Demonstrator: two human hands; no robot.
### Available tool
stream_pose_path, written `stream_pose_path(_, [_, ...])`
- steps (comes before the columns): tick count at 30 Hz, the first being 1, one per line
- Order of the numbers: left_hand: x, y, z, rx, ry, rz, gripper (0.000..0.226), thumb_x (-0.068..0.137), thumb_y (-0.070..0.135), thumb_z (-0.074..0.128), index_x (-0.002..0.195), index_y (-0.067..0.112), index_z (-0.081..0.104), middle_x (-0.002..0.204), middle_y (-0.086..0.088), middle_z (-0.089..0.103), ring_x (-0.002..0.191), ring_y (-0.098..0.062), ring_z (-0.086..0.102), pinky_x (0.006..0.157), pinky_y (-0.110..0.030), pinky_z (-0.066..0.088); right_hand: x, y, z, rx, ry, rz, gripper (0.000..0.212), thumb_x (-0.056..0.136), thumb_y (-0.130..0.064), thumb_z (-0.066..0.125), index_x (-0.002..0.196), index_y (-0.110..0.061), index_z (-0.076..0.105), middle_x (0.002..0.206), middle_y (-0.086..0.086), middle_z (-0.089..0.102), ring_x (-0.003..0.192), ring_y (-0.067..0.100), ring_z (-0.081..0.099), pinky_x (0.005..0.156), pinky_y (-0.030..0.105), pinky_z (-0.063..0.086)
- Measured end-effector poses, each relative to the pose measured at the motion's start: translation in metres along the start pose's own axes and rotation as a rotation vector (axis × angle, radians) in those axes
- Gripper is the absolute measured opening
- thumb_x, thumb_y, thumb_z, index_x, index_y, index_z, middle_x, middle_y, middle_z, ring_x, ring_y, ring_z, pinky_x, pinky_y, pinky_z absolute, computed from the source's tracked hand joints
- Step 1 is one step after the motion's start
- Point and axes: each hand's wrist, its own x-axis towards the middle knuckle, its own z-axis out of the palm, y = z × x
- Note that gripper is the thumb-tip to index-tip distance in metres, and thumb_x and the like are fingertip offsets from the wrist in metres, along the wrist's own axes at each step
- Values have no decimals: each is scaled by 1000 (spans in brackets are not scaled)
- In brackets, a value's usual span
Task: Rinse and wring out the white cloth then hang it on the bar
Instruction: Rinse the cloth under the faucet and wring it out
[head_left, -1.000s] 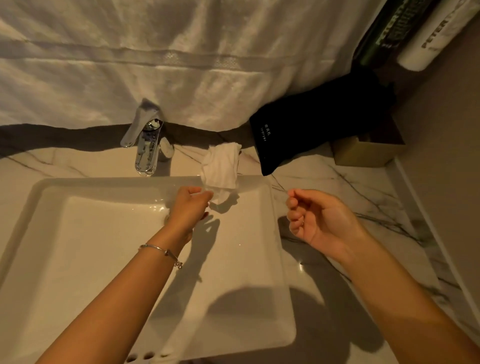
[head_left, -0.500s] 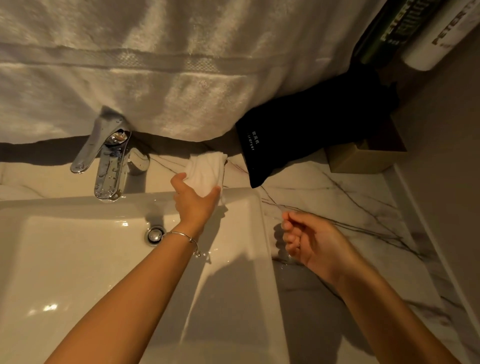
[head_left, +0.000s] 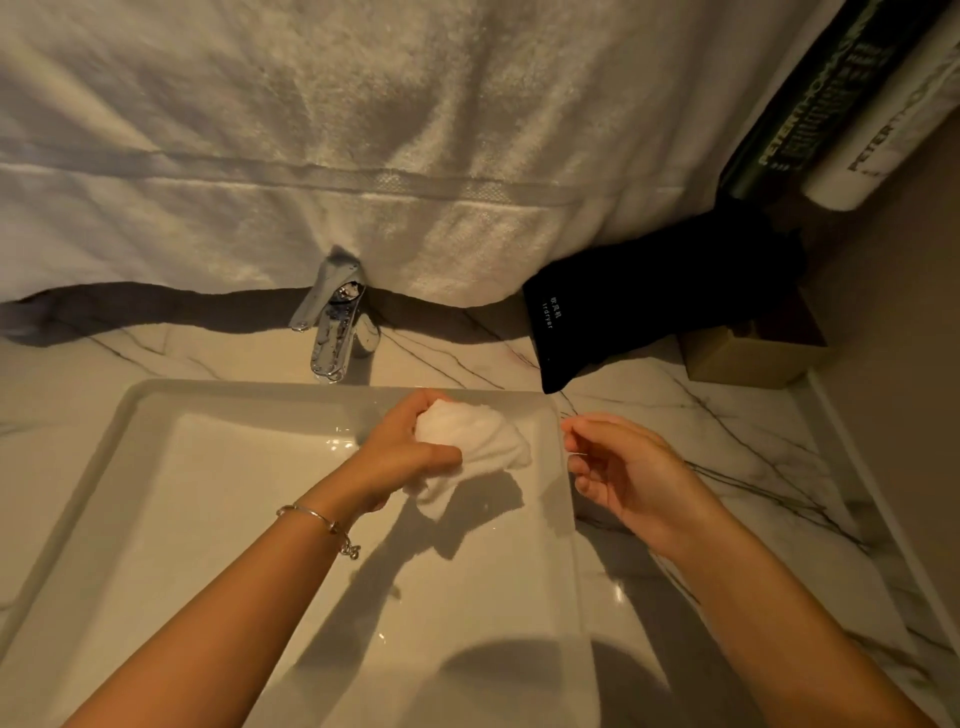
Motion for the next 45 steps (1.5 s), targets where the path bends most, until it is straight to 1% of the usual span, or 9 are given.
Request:
stream_pose_path(5, [-57,38,-25,113,-281,165,58,59,5,67,113,19,52,109,-12,56,98,-28,63,74,-48,57,-16,0,39,-406,-35,-118,56,54,-60,75,104,-40,59,118,-9,60,103,5,59,79,24,47])
stream_pose_path(8, [-82,57,-39,118,-423,263,57,62,-3,63,113,18,50,105,0,55,97,-12,61,74,-31,57,-18,3,61,-146,-246,243,62,66,-69,59,112,-27,64,126,9,62,107,27,63,80,44,55])
stream_pose_path(14, [-112,59,-66,525,-415,314,94,64,4,69,131,48,19,104,-2,55,72,-17,67,46,-25,56,-33,19,104,38,-537,364,41,81,-42,56,102,-10,70,89,13,72,66,23,69,49,27,56])
stream_pose_path(18, [-122,41,-79,965,-348,254,114,58,24,83,143,36,7,135,-1,48,108,-17,56,81,-20,53,-47,23,130,-185,-468,269,34,83,-42,55,89,-14,73,81,8,74,72,20,69,53,27,55])
stream_pose_path(24, [-127,32,-83,1215,-136,674,37,75,21,65,106,25,47,98,0,65,87,-21,59,68,-39,55,-47,22,143,1,-517,393,76,70,-69,50,110,-7,65,102,13,71,93,27,67,86,42,52])
stream_pose_path(30, [-120,39,-81,1039,-45,800,36,69,27,69,100,26,51,90,4,65,79,-13,56,58,-25,49,-48,32,148,17,-714,471,80,46,-50,84,110,-8,61,100,14,68,95,30,66,91,51,49])
stream_pose_path(33, [-116,36,-80,1068,-60,753,35,68,31,70,97,28,50,86,4,65,75,-12,54,53,-20,40,-49,25,151,-99,-853,469,68,52,-29,85,110,-10,56,97,7,72,86,18,69,62,20,57])
stream_pose_path(38, [-108,39,-80,1329,-168,624,36,73,25,68,104,24,50,91,-2,66,84,-19,60,59,-26,42,-45,25,155,-694,-472,220,23,70,-10,67,87,-17,53,59,0,55,43,7,45,38,18,34])
stream_pose_path(45, [-95,31,-67,1010,-403,147,30,75,7,67,102,14,59,93,-6,65,80,-22,58,69,-31,48,-26,37,158,-1590,-90,-396,44,69,-26,65,111,-24,52,94,5,67,80,26,61,54,27,36])
